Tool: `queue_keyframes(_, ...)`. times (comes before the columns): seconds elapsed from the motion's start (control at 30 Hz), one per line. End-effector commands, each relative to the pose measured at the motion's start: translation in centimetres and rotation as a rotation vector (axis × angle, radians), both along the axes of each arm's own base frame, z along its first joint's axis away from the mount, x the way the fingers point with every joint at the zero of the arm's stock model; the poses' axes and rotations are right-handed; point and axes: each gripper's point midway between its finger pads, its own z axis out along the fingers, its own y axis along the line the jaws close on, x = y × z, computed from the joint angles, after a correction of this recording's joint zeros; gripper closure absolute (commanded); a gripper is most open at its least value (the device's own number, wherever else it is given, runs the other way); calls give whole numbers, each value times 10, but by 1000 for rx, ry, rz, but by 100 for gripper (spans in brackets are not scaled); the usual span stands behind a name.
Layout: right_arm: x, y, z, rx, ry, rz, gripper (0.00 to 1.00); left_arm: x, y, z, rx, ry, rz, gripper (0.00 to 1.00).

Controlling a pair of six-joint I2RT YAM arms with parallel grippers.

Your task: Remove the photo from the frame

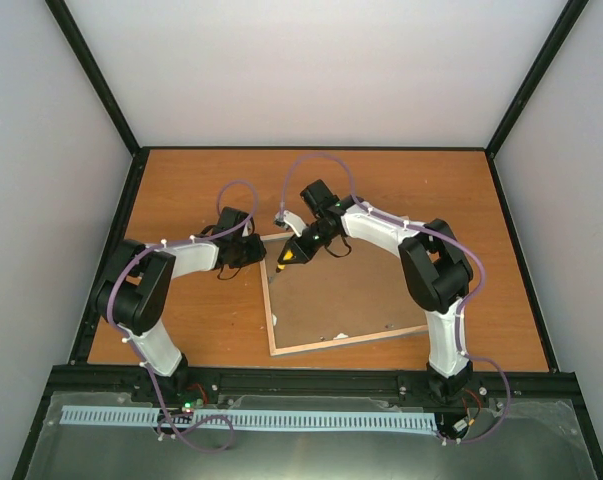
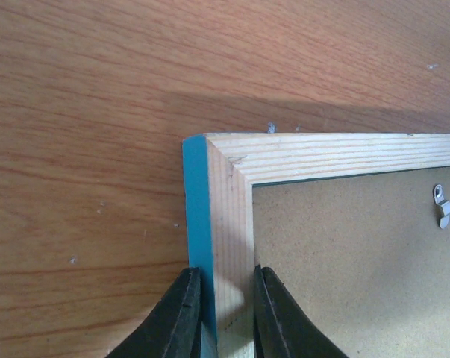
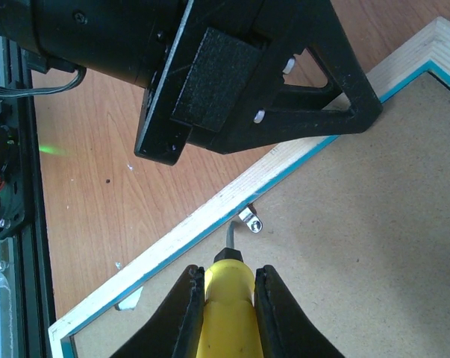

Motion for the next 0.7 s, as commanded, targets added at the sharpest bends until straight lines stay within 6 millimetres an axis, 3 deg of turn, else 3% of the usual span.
queue_keyframes(0.0, 16, 0, -11, -57, -50, -46, 97, 0, -18, 7, -97, 2, -38, 99)
queue_keyframes(0.33, 35, -11, -17, -149, -118, -143, 97, 0, -20, 5, -101, 7, -47, 99)
queue_keyframes(0.57, 30, -15, -18, -168, -95, -139, 97, 0, -18, 2, -90, 8, -48, 99)
queue_keyframes(0.67, 33, -28, -13, -225, -136, -165, 97, 0, -18, 1, -84, 10, -49, 99)
